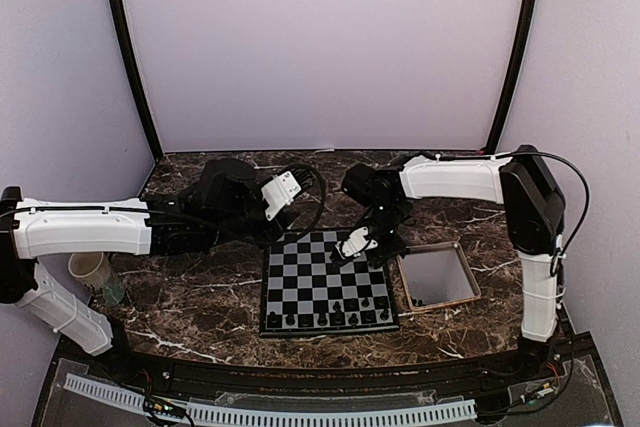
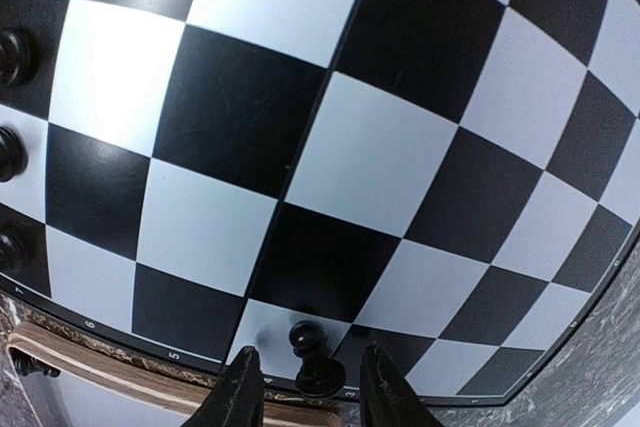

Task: Set up the chess pieces on the board
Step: Pick up the pawn from the chessboard.

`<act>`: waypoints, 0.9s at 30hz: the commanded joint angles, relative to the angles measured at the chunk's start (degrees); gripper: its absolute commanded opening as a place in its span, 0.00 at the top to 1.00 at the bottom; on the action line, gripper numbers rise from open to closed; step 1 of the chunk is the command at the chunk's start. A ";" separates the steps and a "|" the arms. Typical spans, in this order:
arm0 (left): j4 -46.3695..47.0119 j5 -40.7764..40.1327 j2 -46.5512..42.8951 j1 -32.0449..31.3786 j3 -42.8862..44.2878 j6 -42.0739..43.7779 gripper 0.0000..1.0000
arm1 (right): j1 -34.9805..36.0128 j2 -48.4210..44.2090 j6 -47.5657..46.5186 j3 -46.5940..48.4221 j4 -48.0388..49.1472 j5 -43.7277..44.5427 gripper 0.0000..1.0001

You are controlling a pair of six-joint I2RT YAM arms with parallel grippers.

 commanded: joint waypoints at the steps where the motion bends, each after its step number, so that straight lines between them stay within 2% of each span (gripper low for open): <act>1: 0.13 0.75 0.08 0.33 0.55 -0.19 0.60 | 0.31 1.23 0.22 0.76 -1.97 1.29 0.67; 18: -0.22 1.49 0.19 0.33 0.68 -0.47 0.60 | -0.45 2.76 4.29 -0.26 -2.28 3.93 0.81; 27: -0.10 1.68 0.54 0.33 0.88 -1.14 0.60 | -1.05 1.43 7.17 -0.75 -1.93 0.43 0.87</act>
